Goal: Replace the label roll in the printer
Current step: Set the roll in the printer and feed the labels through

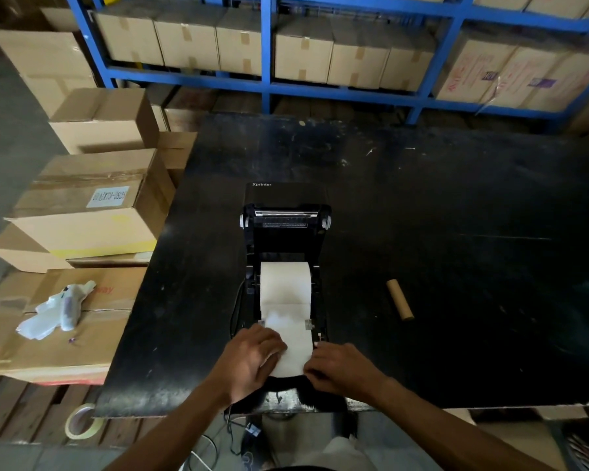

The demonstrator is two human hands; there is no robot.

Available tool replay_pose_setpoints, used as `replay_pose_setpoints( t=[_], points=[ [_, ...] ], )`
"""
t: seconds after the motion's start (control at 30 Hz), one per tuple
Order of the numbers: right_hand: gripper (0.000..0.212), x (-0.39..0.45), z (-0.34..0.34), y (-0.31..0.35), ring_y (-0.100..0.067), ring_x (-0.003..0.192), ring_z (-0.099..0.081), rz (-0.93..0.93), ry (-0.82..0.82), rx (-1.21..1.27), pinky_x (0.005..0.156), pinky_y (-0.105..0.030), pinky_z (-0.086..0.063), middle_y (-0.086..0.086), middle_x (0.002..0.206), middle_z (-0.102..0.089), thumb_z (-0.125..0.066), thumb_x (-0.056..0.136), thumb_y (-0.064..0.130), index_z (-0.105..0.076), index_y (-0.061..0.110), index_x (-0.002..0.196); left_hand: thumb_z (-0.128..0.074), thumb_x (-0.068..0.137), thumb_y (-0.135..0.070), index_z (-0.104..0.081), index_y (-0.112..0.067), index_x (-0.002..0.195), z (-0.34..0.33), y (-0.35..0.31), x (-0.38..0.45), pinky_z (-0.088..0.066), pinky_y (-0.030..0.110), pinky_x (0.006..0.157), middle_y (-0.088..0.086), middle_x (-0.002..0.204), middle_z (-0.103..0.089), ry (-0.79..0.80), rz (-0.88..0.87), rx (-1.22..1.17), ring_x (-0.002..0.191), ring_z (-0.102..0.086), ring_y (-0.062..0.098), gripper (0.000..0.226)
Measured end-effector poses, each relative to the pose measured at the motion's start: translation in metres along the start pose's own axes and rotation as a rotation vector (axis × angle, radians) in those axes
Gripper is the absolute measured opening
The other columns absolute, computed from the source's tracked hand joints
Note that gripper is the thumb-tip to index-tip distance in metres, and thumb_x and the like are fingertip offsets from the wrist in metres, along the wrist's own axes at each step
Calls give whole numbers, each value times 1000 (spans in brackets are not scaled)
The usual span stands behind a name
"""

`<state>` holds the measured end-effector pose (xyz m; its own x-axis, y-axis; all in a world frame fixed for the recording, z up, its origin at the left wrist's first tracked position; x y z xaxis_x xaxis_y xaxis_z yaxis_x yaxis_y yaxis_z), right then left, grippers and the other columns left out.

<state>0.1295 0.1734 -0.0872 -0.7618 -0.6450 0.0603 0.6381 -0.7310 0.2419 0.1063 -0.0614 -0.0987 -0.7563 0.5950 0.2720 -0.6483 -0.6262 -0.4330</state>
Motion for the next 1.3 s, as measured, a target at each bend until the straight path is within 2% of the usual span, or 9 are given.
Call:
replay_pose_setpoints(
  t=[0.13,0.5,0.6,0.67,0.83,0.97,1.03,1.17,1.3],
  points=[
    [6,0,1,2,-13,77,-60,-12,21,12,48,-32,-50,7,75,-61,-59,75,30,-62,28,80,-53,95,-37,-69,-25,118,-6,3,3,-49,35,92,-6,130,-64,21,42,86,117,-56,16,30],
    [17,5,12,4,-13,78,-56,48,155,-46,45,-30,-45,9,74,-65,-54,72,33,-70,26,75,-50,97,-32,-76,-22,109,-8,-2,6,-53,36,91,-6,104,-75,12,-3,108,94,-65,14,30],
    [18,8,19,4,-12,83,-58,2,76,52,55,-33,-50,9,82,-66,-58,80,42,-67,28,85,-53,97,-37,-73,-18,116,-11,-1,2,-53,38,93,-3,111,-74,47,1,105,98,-63,16,33],
    [36,12,20,1,-12,93,-54,-24,57,65,63,-30,-48,8,97,-64,-59,82,56,-63,28,105,-55,94,-47,-71,-16,121,-13,0,-2,-52,38,95,-2,117,-72,83,19,120,103,-62,17,44],
    [81,19,13,-4,-19,130,-36,-82,209,19,106,-38,-39,-2,144,-43,-54,80,69,-41,18,141,-56,86,-65,-67,-15,127,-11,2,-6,-52,36,95,-2,124,-68,150,6,145,109,-59,17,66],
    [106,16,3,-9,-26,140,-24,-47,321,-75,115,-44,-23,-6,157,-28,-57,67,78,-25,20,150,-61,71,-74,-61,-13,133,-11,3,-11,-49,36,101,3,130,-64,197,-64,190,113,-59,20,88],
    [102,12,0,-10,-28,139,-28,-30,318,-97,114,-47,-26,-7,157,-30,-60,68,73,-24,21,149,-61,66,-69,-60,-13,134,-11,4,-13,-45,33,104,3,131,-63,205,-103,229,113,-59,19,88],
    [67,10,1,-10,-26,123,-52,44,166,-163,100,-43,-47,-3,142,-54,-60,77,49,-48,23,137,-58,72,-39,-65,-14,128,-10,7,-17,-37,30,108,6,135,-63,182,-150,199,118,-62,21,62],
    [33,8,-2,-12,-21,114,-56,123,61,-160,92,-38,-44,5,132,-62,-56,86,41,-63,33,118,-46,81,-26,-71,-14,121,-9,7,-21,-21,22,115,3,133,-65,186,-120,146,124,-58,18,49]
  ],
)
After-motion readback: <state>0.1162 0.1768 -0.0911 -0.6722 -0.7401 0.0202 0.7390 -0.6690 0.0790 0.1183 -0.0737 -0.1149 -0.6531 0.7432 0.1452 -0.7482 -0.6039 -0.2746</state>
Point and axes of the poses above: each hand's wrist, its own x-axis towards the middle knuckle, its own z-axis out of the back of the hand, y = z × x, the point moved 1 cm from there along x, towards the middle knuckle
